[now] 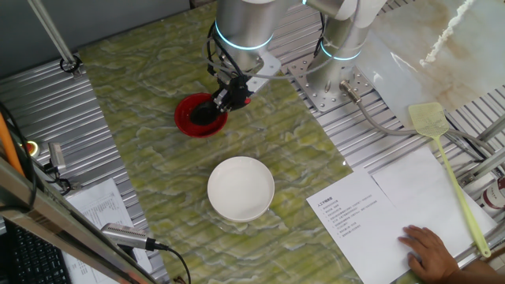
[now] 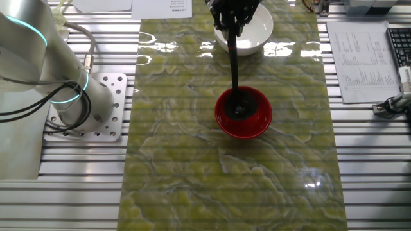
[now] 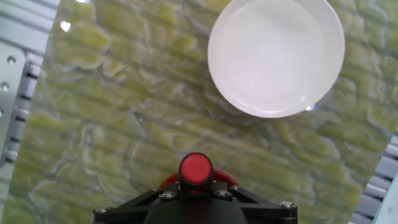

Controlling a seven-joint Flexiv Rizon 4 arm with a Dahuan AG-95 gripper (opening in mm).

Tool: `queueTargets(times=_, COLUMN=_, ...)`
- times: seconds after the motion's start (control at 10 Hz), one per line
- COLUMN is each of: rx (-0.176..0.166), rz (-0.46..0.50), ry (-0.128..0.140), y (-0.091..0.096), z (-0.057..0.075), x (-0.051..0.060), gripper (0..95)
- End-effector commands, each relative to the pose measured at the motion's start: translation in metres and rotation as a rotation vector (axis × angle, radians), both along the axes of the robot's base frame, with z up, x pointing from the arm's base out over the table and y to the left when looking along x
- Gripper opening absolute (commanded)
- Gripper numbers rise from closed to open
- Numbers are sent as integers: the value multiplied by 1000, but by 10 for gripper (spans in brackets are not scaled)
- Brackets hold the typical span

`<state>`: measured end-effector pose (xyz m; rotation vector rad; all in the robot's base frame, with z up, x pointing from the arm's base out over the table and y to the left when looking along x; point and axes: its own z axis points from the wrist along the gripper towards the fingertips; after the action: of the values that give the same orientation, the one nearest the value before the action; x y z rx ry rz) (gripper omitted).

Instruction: Scoop water with a large spoon from one bowl to another

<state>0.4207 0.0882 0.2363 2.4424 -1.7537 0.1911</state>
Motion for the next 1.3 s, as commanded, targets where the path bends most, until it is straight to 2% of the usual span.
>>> queueTargets(times=0.1, rx=5, rz=-25, ry=3, y=0, z=0, x=1, gripper=0)
queueTargets(times=1.0, rx=30, rz=-39, ry=-15, y=1, z=0, x=1, gripper=0)
queueTargets(times=1.3, rx=65, rz=-49, ry=-24, y=1, z=0, x=1, gripper=0)
